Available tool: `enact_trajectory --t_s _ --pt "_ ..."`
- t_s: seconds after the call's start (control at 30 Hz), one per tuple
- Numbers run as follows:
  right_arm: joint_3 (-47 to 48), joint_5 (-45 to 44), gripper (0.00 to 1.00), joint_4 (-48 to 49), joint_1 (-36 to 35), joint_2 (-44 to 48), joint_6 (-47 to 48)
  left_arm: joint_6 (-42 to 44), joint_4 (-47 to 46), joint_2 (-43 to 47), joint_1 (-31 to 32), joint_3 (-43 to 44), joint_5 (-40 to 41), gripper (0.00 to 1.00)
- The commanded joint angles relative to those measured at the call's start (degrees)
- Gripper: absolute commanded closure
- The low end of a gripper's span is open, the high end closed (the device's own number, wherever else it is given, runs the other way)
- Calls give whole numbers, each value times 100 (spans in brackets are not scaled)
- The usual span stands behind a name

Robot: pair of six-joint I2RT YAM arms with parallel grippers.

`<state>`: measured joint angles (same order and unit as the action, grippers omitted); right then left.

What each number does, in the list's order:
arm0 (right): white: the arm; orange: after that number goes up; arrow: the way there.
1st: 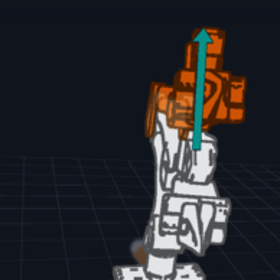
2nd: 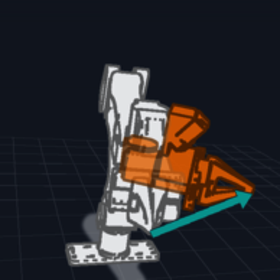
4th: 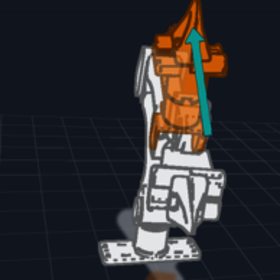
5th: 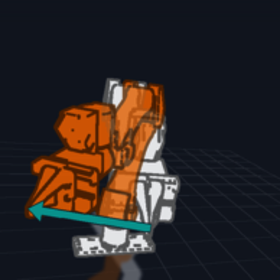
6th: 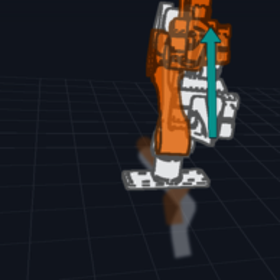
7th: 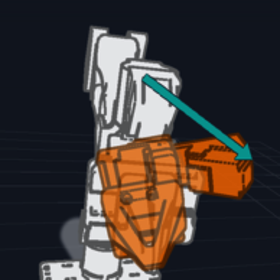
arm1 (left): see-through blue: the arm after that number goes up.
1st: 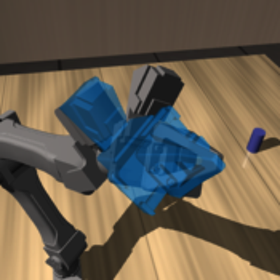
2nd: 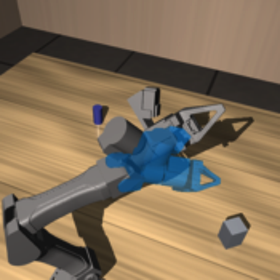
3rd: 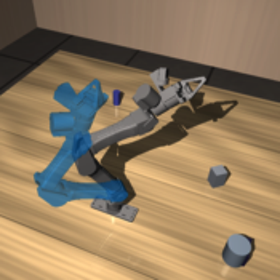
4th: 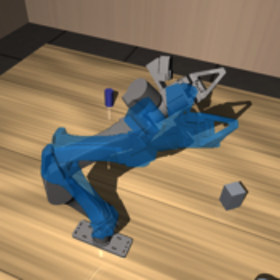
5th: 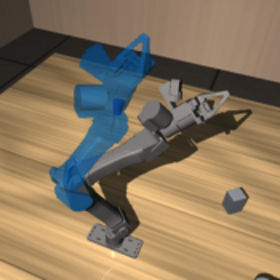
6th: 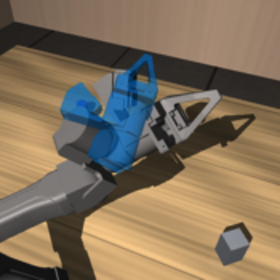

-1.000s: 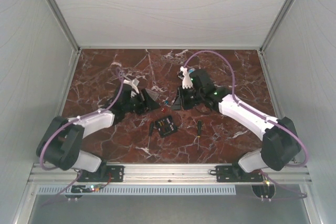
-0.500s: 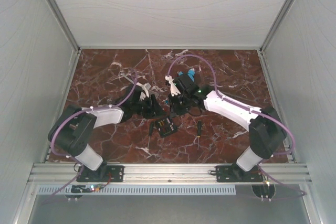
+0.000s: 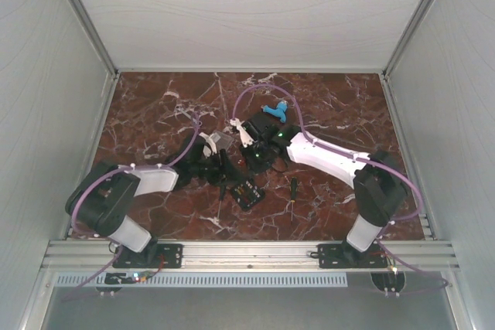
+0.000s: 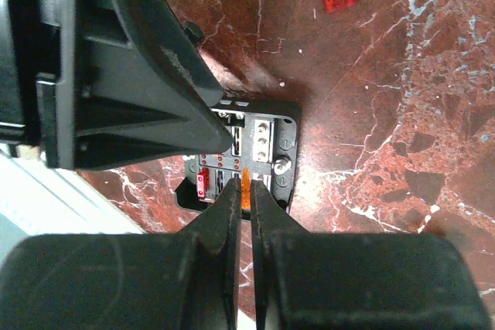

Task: Snap on the fuse box
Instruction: Install the fuse at the fuse box base.

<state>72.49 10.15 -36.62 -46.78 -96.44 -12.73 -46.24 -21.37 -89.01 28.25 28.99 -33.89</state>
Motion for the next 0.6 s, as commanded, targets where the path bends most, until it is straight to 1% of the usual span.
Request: enact_trajectory --t_s 0.0,0.17,0.3,0.43,0.57 --pt "306 -271 100 -196 -258 -233 354 -162 -90 523 -56 -21 179 57" --pt "507 -548 100 -380 -508 -535 478 -637 110 1008 -323 -439 357 62" --pt "658 -683 100 -503 -654 -694 540 -893 62 1294 -355 -761 319 65" --pt "786 -868 100 -645 -770 -883 551 -1184 -208 1298 -355 -1007 179 68" --pt "852 -994 100 -713 -823 -1032 529 -1376 -610 1064 -355 -1119 -59 71"
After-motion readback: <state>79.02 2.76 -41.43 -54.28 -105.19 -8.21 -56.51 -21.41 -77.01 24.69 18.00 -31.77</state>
